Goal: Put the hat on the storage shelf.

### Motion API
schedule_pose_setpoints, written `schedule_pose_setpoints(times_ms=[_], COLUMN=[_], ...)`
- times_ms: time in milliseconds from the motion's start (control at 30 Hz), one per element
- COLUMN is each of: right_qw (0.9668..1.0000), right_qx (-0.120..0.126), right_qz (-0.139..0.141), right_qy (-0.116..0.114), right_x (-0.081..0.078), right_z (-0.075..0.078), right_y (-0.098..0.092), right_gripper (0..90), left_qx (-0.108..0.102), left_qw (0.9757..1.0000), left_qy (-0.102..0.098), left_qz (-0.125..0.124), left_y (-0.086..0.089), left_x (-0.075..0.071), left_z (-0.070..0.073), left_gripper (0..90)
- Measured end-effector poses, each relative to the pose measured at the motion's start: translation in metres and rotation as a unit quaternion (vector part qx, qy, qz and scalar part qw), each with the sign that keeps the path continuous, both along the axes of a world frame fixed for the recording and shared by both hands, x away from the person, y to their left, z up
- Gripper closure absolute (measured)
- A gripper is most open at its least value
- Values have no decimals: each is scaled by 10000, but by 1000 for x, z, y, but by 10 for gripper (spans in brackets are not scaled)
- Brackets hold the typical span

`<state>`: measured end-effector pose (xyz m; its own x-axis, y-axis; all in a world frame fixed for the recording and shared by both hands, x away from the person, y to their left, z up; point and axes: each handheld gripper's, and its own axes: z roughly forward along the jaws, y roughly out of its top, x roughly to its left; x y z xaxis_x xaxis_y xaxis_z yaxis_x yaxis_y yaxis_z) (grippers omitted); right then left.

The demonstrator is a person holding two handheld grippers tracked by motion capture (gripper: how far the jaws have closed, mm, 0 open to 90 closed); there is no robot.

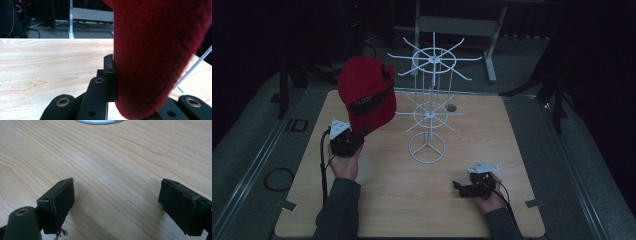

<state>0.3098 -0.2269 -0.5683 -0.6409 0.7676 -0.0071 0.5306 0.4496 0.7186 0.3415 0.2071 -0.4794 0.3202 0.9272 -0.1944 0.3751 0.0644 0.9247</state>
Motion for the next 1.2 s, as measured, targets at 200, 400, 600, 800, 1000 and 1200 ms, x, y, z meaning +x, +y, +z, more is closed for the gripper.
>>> schedule_pose_setpoints(times_ms=[200, 400, 600, 800, 1000, 1200], right_qw=[10000, 10000, 10000, 10000, 10000, 10000], right_qx=[-14, -14, -13, -9, -12, -21], right_qz=[16, 14, 13, 8, 10, 13], right_qy=[-19, -17, -16, -6, -8, -16], right_x=[0, 0, 0, 0, 0, 0], right_z=[0, 0, 0, 0, 0, 0], right_y=[0, 0, 0, 0, 0, 0], right_gripper=[133, 132, 132, 132, 132, 133], left_qx=[-25, -78, -120, -125, -144, -181], left_qw=[10000, 9999, 9999, 9998, 9996, 9995], left_qy=[-54, -81, -104, -184, -223, -264], left_qz=[20, 3, 0, -9, -13, -28], left_y=[0, 1, 0, 0, -1, 0], left_x=[0, -1, -1, -3, -4, -5], left_z=[7, 15, 20, 27, 33, 37], left_gripper=[859, 858, 858, 858, 858, 858])
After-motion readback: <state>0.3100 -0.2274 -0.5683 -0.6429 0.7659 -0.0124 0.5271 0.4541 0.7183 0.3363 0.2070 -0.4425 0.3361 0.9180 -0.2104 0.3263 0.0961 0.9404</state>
